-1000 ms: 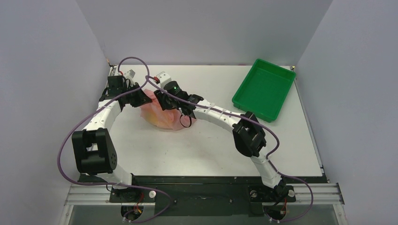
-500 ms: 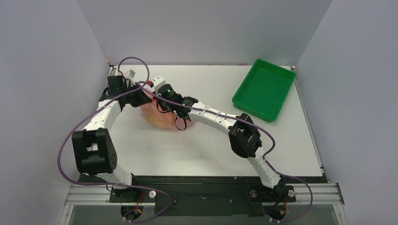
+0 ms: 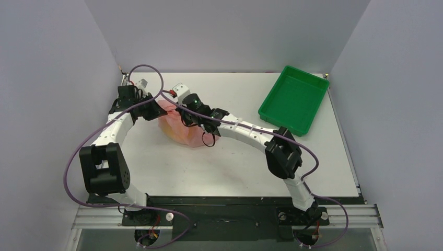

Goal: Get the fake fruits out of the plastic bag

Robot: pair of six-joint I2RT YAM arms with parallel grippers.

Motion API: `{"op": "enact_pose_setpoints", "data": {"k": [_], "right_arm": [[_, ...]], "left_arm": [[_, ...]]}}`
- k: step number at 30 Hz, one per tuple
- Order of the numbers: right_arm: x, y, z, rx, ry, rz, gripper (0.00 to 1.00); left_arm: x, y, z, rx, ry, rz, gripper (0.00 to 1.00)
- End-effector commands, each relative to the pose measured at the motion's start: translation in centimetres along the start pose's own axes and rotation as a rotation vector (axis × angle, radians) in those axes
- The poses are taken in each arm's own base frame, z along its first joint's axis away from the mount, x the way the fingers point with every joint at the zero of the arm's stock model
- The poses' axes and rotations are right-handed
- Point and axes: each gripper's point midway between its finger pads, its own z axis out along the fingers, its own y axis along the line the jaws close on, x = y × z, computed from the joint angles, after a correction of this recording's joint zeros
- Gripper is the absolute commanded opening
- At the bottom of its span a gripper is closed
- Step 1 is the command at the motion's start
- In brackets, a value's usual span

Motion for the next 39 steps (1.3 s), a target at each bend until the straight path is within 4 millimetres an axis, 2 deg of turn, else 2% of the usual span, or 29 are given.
{"op": "enact_pose_setpoints", "data": {"k": [1, 2, 3, 4, 5, 6, 12, 17, 21, 22, 23, 24, 27, 30, 31, 34, 39], "right_arm": [[-5.0, -2.4, -3.6, -0.04, -0.139, 0.099, 0.0], [-5.3, -3.2, -3.8, -0.047, -0.15, 0.134, 0.0], [-4.5, -3.2, -3.7, -0.075, -0.135, 0.148, 0.0], [-5.0, -4.3, -4.0, -0.074, -0.154, 0.188, 0.0], [-4.0, -4.3, -3.9, -0.1, -0.135, 0.206, 0.0], [-3.6, -5.3, -4.0, -0.099, -0.14, 0.248, 0.0], [-2.2, -7.1, -5.1, -0.119, -0.141, 0.332, 0.0], [-1.9, -7.8, -5.5, -0.139, -0.154, 0.399, 0.0], [-1.6, -7.8, -6.0, -0.15, -0.143, 0.39, 0.0], [-1.7, -7.5, -6.0, -0.166, -0.139, 0.387, 0.0], [-1.7, -7.4, -6.1, -0.173, -0.137, 0.386, 0.0], [-1.7, -7.1, -6.2, -0.186, -0.136, 0.385, 0.0], [-1.8, -6.2, -6.2, -0.219, -0.133, 0.372, 0.0], [-1.8, -5.4, -6.2, -0.233, -0.122, 0.346, 0.0], [-1.8, -5.3, -6.3, -0.235, -0.118, 0.336, 0.0], [-2.1, -5.0, -6.6, -0.241, -0.126, 0.325, 0.0], [-2.0, -4.7, -6.6, -0.254, -0.126, 0.319, 0.0]], "left_arm": [[-2.0, 1.4, -0.5, -0.05, -0.083, 0.013, 0.0], [-1.9, 1.7, -0.4, -0.062, -0.08, 0.012, 0.0], [-1.9, 1.9, -0.4, -0.069, -0.08, 0.018, 0.0], [-1.8, 2.2, -0.3, -0.082, -0.076, 0.016, 0.0], [-1.8, 2.5, -0.3, -0.092, -0.077, 0.021, 0.0], [-1.8, 2.6, -0.2, -0.096, -0.075, 0.023, 0.0], [-1.6, 2.6, -0.3, -0.079, -0.071, 0.006, 0.0], [-1.7, 1.5, -1.5, -0.058, -0.054, -0.042, 0.0], [-0.7, 0.9, -2.9, -0.045, -0.056, -0.096, 0.0], [0.3, 1.1, -2.9, -0.045, -0.048, -0.118, 0.01], [0.1, 0.5, -3.6, -0.027, -0.075, -0.11, 0.1], [1.1, 0.8, -3.7, -0.033, -0.067, -0.131, 0.15], [1.6, 0.4, -5.2, -0.036, -0.104, -0.122, 0.43], [1.4, -0.9, -6.8, -0.019, -0.117, -0.051, 0.59], [1.7, -1.0, -7.2, -0.023, -0.1, -0.036, 0.61], [0.5, -2.4, -8.2, -0.033, -0.109, 0.088, 0.66], [-0.4, -4.3, -7.5, -0.087, -0.088, 0.242, 0.7]]}}
